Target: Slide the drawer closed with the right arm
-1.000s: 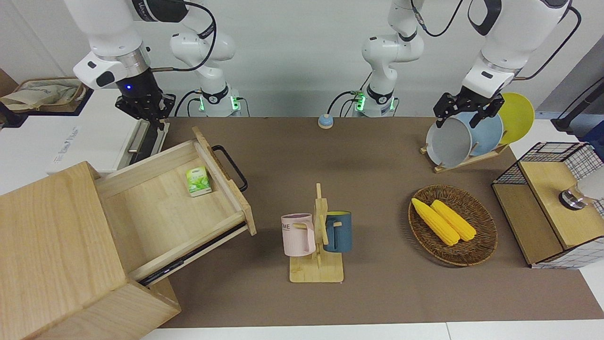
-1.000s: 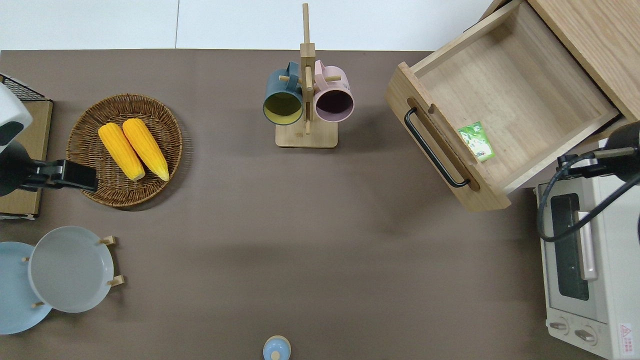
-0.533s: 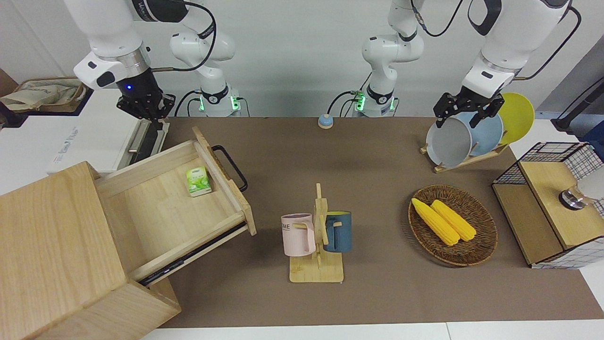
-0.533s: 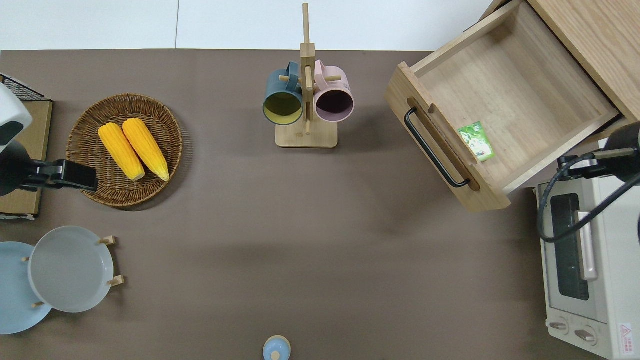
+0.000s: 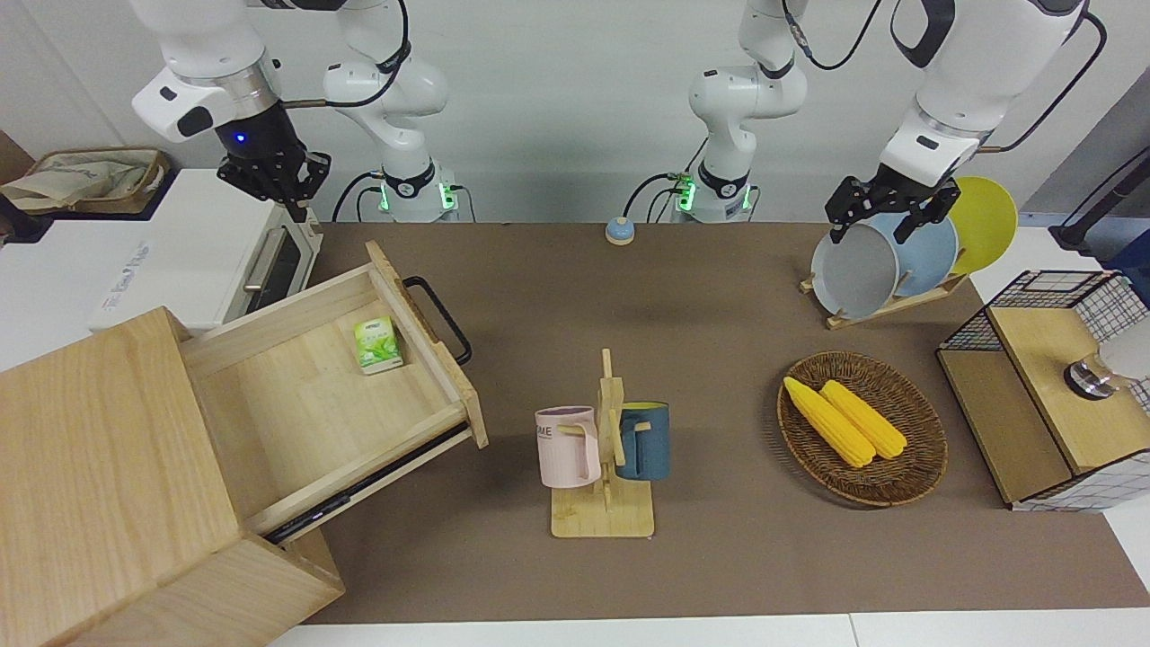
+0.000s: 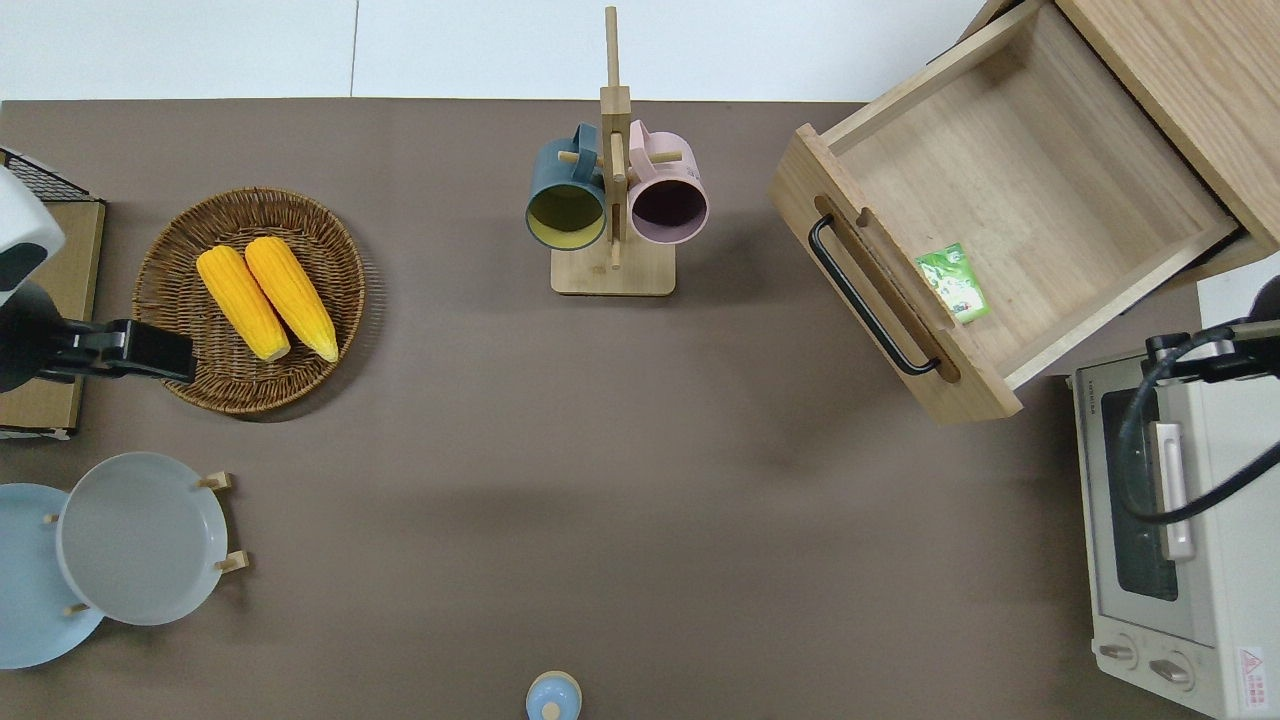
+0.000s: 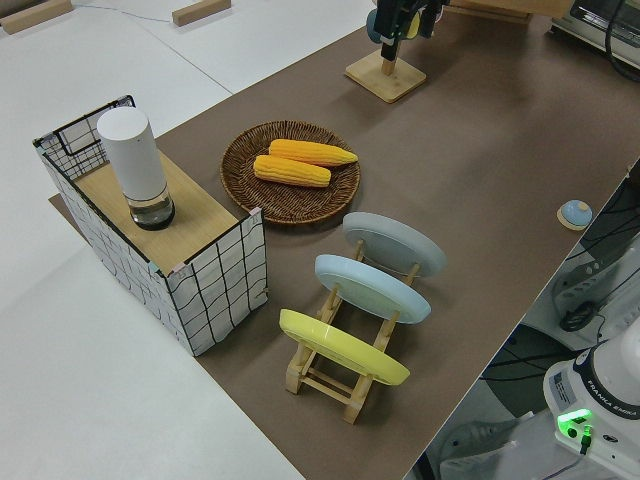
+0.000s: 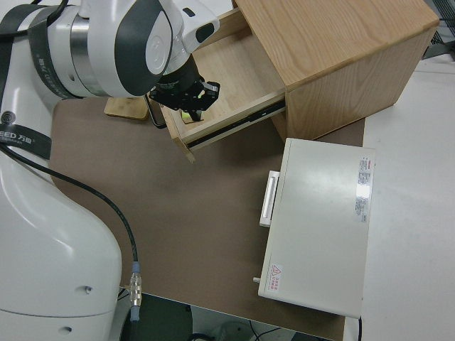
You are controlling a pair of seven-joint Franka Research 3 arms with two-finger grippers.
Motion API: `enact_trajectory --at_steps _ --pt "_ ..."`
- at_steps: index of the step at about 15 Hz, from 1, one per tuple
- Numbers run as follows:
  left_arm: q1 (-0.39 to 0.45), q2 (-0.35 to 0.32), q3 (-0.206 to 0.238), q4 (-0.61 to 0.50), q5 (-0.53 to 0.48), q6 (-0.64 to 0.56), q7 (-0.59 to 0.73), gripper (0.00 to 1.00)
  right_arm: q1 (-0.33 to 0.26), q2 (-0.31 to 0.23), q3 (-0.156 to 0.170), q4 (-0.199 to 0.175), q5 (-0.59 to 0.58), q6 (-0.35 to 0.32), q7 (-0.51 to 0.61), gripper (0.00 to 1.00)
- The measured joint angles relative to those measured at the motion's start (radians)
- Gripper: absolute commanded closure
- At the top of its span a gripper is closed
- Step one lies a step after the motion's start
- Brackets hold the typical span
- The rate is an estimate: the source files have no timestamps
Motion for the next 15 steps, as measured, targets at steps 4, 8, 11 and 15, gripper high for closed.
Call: enact_trajectory --at_steps 4,8,11,15 --pt "0.000 0.000 0.000 0.000 0.000 0.000 0.000 0.01 0.003 -0.002 0.017 0.037 0.000 -0.030 0.063 1.000" --pt "0.000 0.000 0.000 0.000 0.000 0.000 0.000 0.00 0.067 -0.002 0.042 0.066 -0.005 -0.033 0.236 1.000" --pt "0.000 0.000 0.000 0.000 0.000 0.000 0.000 0.01 0.148 -0.002 0.044 0.069 -0.008 -0.034 0.405 1.000" --pt "0.000 0.000 0.000 0.000 0.000 0.000 0.000 0.01 0.247 -0.001 0.050 0.069 -0.010 -0.034 0.607 1.000"
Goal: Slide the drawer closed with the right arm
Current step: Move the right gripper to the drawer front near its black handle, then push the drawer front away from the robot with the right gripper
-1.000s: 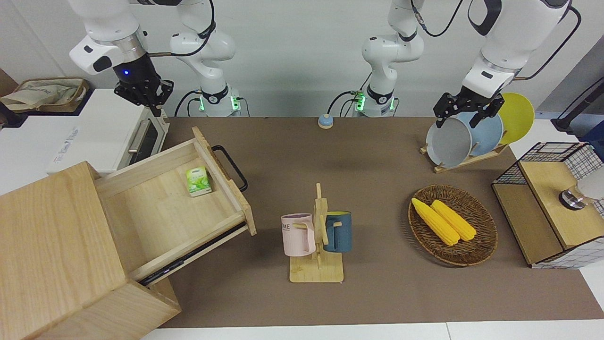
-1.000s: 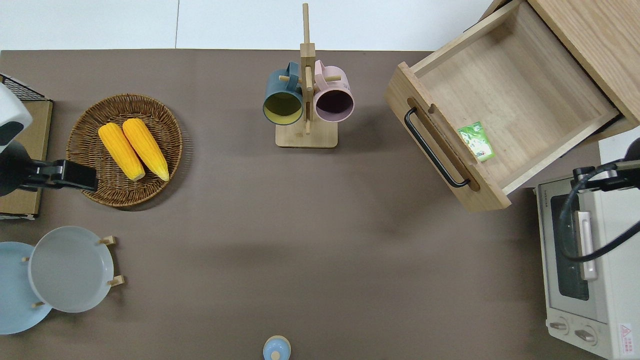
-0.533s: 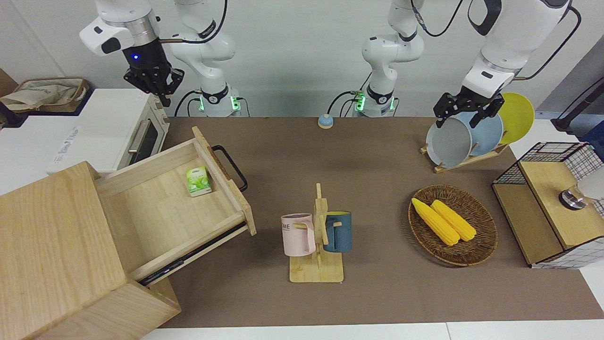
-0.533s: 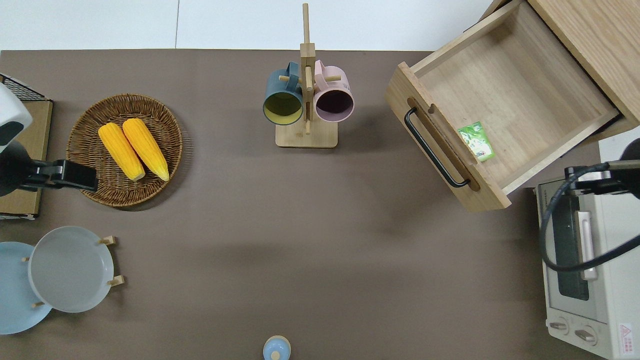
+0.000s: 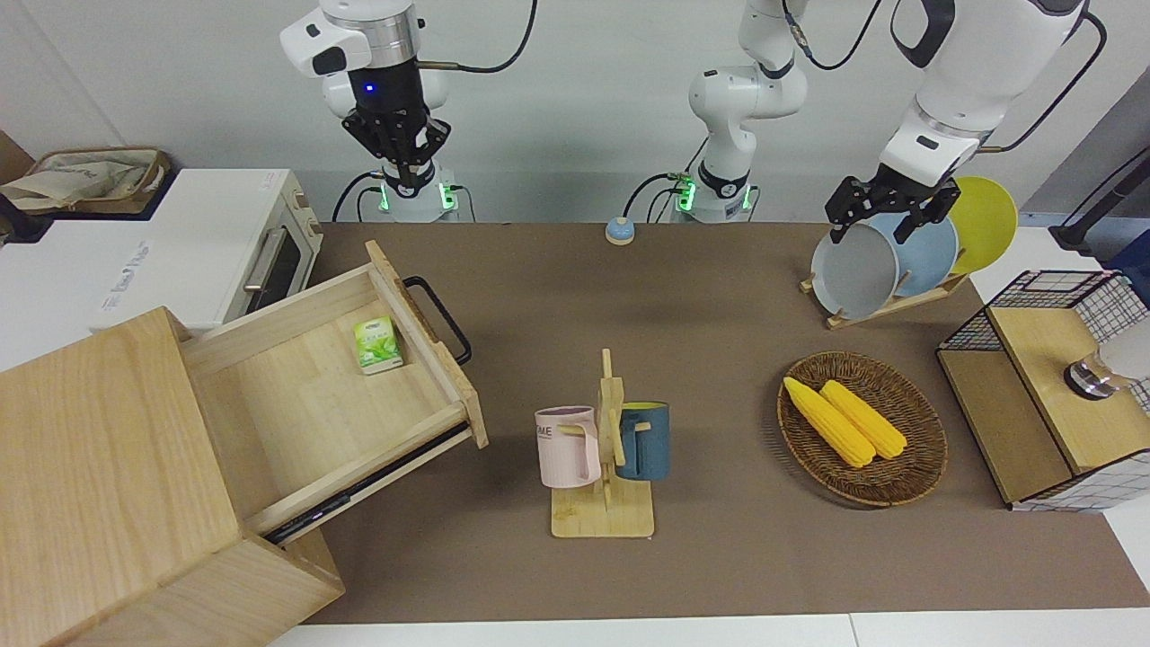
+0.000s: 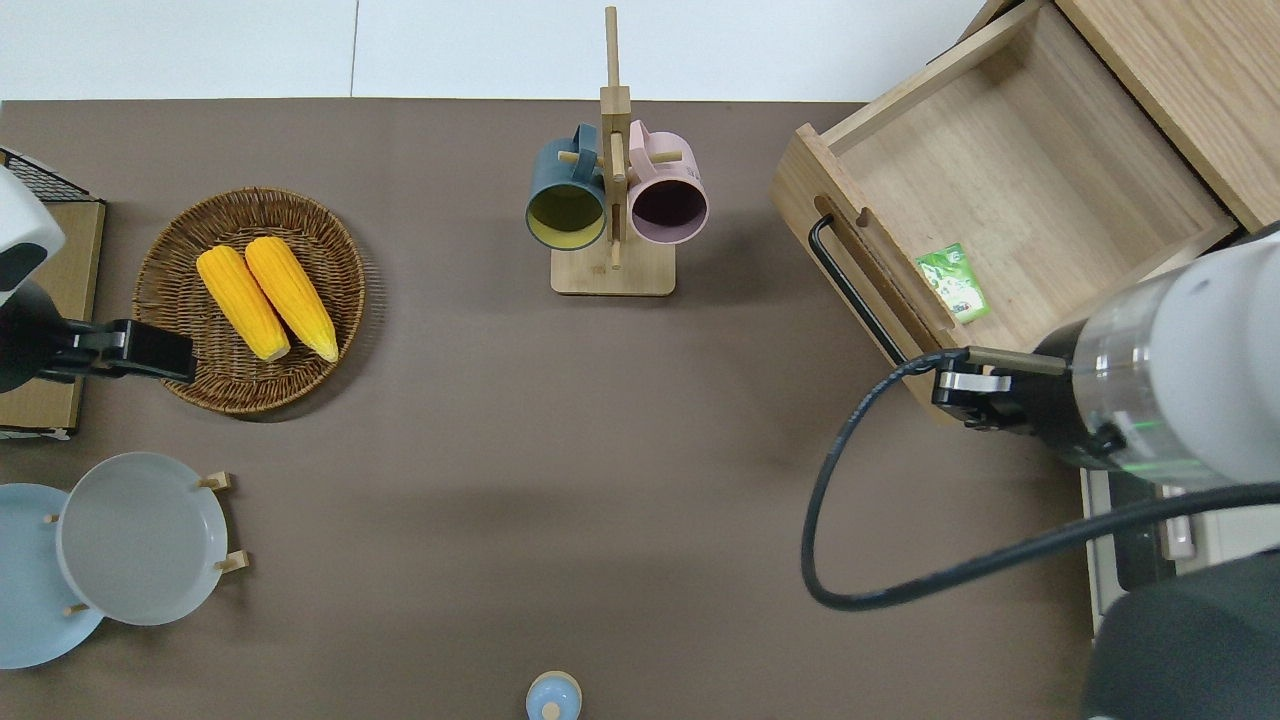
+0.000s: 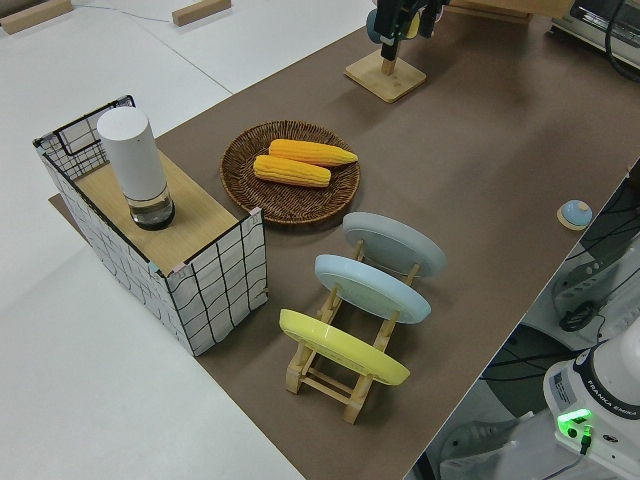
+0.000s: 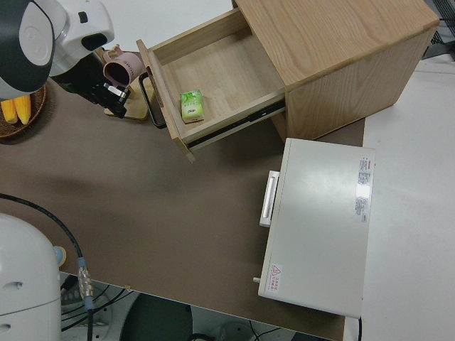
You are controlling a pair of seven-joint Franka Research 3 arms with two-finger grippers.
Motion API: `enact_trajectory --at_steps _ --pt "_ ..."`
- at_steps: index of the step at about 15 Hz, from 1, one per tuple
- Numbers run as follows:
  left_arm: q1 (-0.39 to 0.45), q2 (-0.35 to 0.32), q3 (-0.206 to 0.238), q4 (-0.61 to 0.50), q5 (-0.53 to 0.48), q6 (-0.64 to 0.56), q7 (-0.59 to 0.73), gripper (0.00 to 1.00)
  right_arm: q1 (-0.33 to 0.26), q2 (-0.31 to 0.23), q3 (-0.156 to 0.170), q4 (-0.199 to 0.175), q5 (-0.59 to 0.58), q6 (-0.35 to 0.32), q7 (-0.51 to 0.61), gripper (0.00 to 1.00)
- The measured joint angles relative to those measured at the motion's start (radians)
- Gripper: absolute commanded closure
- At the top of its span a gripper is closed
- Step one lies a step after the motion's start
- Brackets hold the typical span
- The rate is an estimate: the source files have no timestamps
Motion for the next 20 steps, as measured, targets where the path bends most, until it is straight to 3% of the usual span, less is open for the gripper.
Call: enact_trajectory --at_steps 7,15,20 --pt "0.000 0.000 0.000 0.000 0.000 0.000 0.000 0.01 0.085 0.039 0.006 -0.001 0.000 0.015 0.300 1.000" --pt "0.000 0.000 0.000 0.000 0.000 0.000 0.000 0.01 0.119 0.189 0.005 -0.007 -0.001 0.159 0.597 1.000" --pt "0.000 0.000 0.000 0.000 0.000 0.000 0.000 0.01 0.118 0.269 -0.002 -0.013 -0.001 0.190 0.688 1.000"
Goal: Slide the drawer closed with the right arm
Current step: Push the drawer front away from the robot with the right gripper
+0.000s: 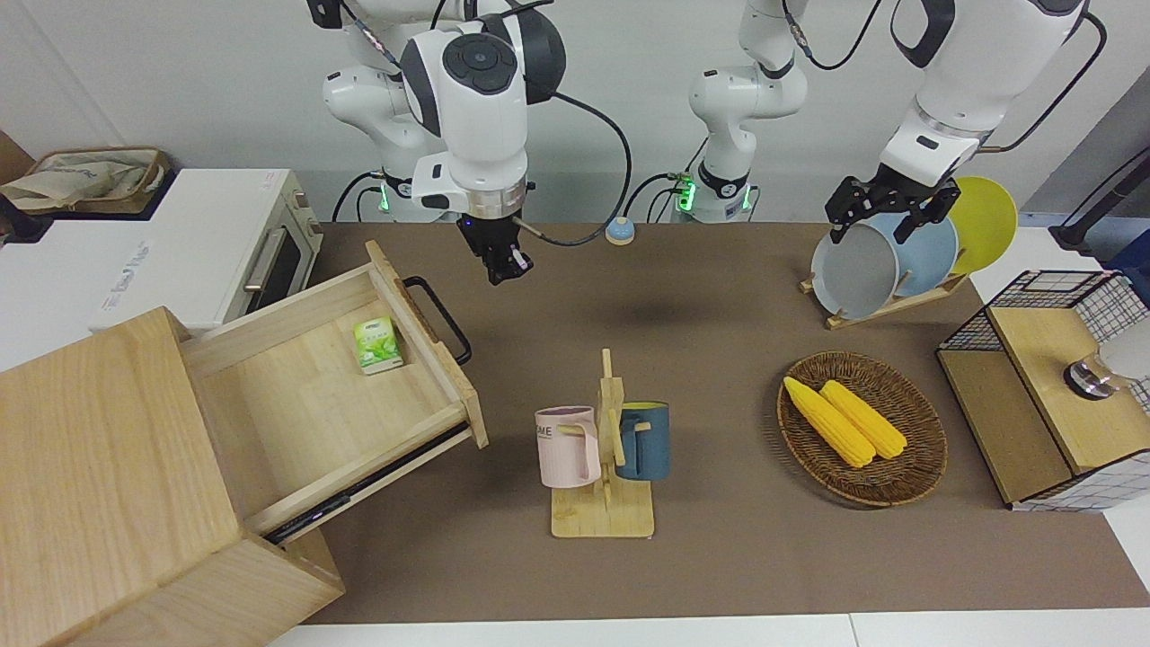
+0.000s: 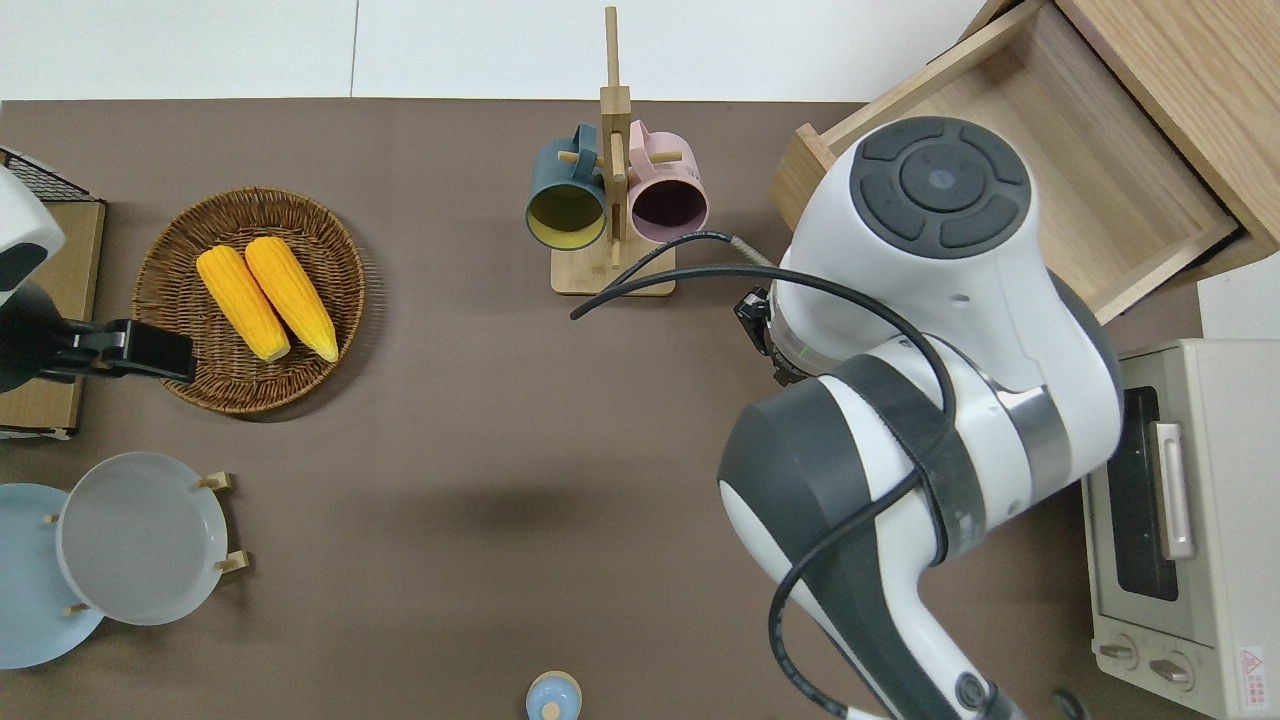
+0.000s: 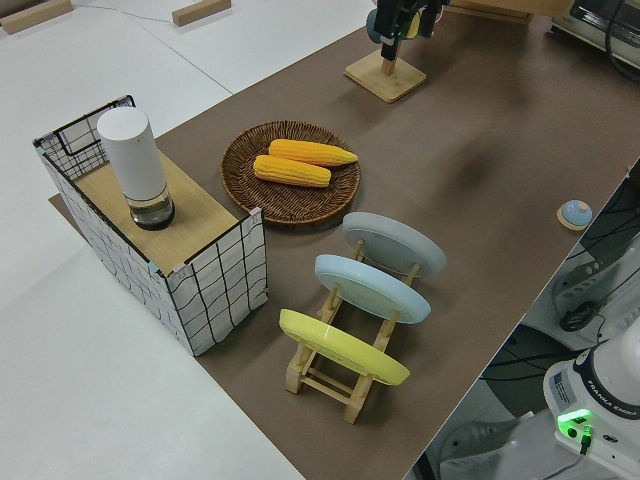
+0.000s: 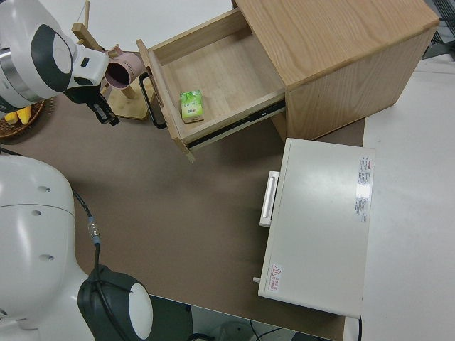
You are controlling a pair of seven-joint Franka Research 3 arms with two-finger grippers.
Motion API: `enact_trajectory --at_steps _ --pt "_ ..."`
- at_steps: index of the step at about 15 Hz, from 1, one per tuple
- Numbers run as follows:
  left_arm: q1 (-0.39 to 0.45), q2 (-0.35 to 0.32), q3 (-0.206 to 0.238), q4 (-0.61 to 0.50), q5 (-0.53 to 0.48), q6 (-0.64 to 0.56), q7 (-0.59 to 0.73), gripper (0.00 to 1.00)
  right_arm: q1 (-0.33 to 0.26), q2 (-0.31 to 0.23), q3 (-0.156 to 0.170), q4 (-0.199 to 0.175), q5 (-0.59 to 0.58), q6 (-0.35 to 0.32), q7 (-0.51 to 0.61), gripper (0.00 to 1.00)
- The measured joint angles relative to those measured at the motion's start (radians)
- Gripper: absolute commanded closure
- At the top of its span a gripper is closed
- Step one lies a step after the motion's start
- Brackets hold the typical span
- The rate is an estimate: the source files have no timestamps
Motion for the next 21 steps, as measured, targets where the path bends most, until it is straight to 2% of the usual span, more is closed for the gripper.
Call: enact_trajectory --at_steps 4,10,17,21 --pt "0.000 0.000 0.000 0.000 0.000 0.000 0.000 0.01 -0.006 0.024 -0.010 -0.030 0.000 0.047 0.053 1.000" --pt "0.000 0.000 0.000 0.000 0.000 0.000 0.000 0.01 -0.036 0.025 -0.015 -0.098 0.000 0.162 0.070 1.000" --pt "0.000 0.000 0.000 0.000 0.000 0.000 0.000 0.01 -0.062 0.028 -0.018 -0.111 0.000 0.185 0.069 1.000" --pt "0.000 0.000 0.000 0.000 0.000 0.000 0.000 0.01 -0.077 0.049 -0.018 -0.112 -0.001 0.187 0.067 1.000"
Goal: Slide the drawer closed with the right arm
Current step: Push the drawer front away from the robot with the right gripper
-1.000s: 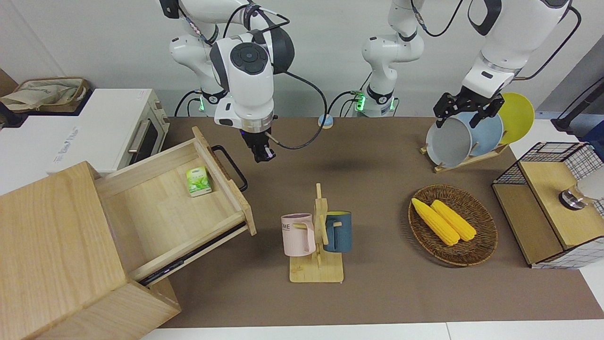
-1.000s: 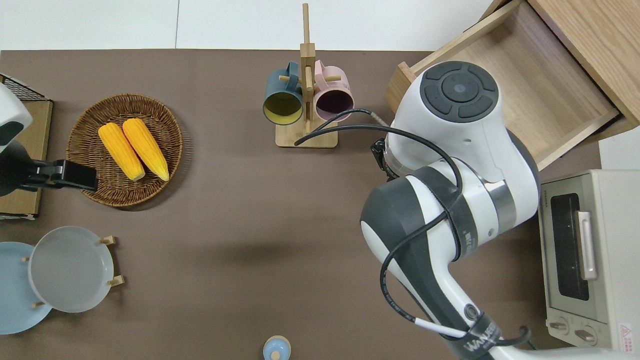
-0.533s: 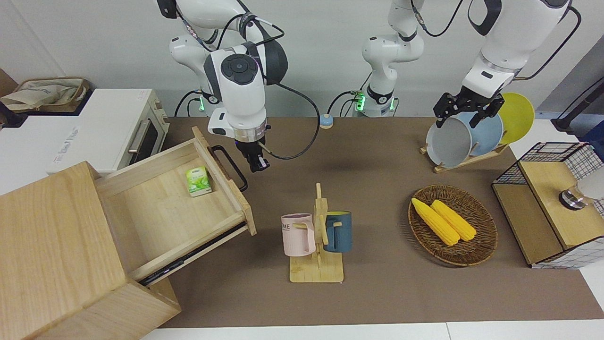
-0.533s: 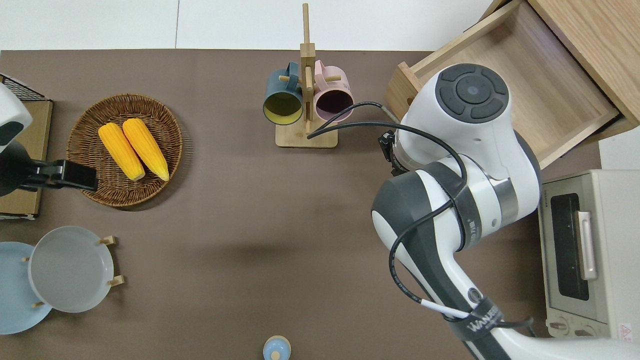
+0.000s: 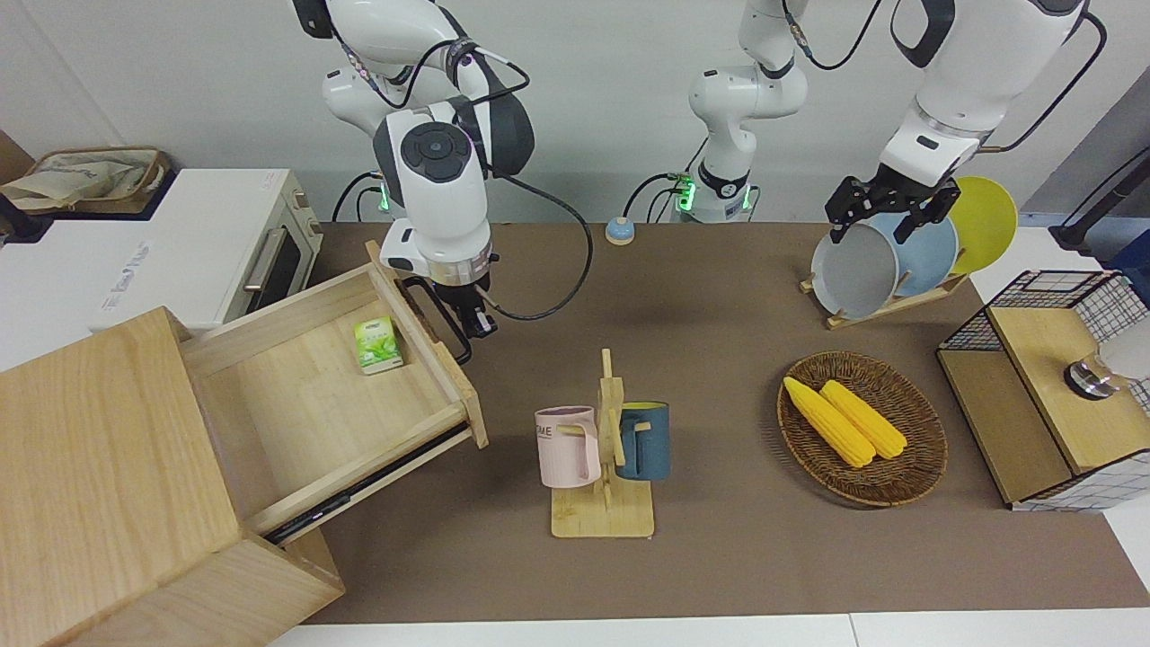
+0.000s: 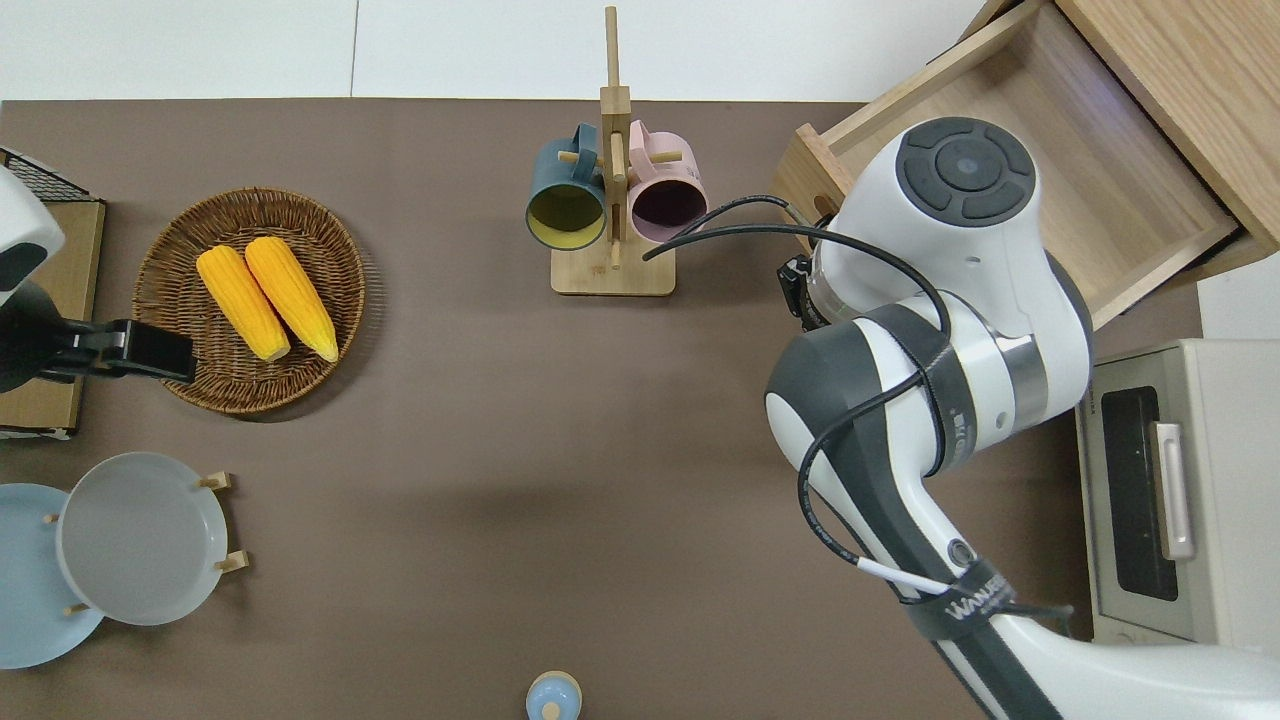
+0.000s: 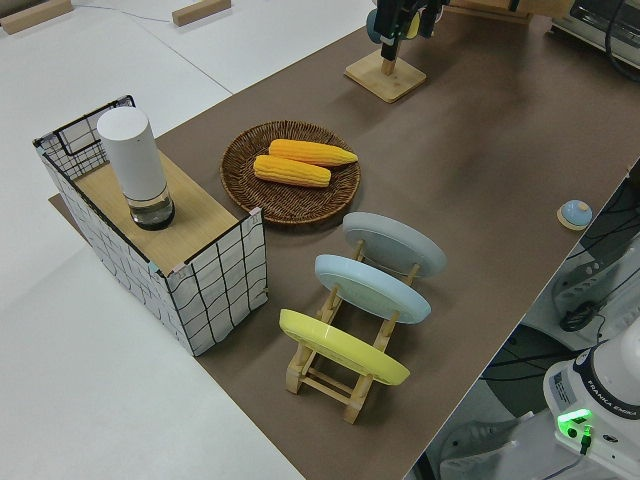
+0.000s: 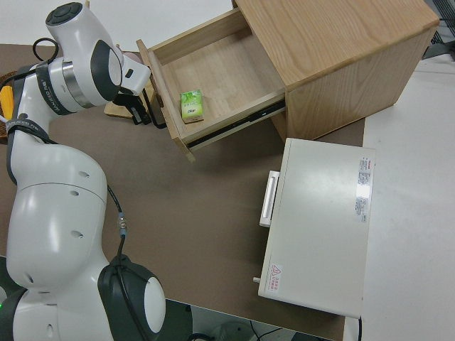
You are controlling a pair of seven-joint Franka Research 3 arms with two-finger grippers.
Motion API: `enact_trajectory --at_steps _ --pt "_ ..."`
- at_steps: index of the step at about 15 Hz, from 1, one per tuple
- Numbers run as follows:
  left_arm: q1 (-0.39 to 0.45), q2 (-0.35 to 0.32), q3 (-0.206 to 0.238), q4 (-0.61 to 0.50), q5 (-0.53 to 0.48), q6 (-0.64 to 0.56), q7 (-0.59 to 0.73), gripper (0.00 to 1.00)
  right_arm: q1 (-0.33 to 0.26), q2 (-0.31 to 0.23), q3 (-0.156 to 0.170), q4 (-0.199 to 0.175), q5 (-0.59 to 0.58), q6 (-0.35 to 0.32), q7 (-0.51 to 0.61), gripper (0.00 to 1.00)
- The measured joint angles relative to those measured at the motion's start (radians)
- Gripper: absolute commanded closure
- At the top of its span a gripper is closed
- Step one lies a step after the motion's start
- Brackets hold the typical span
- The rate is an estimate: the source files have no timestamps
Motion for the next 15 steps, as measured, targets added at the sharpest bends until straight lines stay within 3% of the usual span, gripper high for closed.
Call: enact_trajectory --at_steps 11,15 --pt "0.000 0.000 0.000 0.000 0.000 0.000 0.000 0.01 -0.090 0.026 0.000 0.024 -0.026 0.018 -0.128 1.000" --pt "0.000 0.000 0.000 0.000 0.000 0.000 0.000 0.01 -0.134 0.043 0.000 0.059 -0.026 0.023 -0.163 1.000"
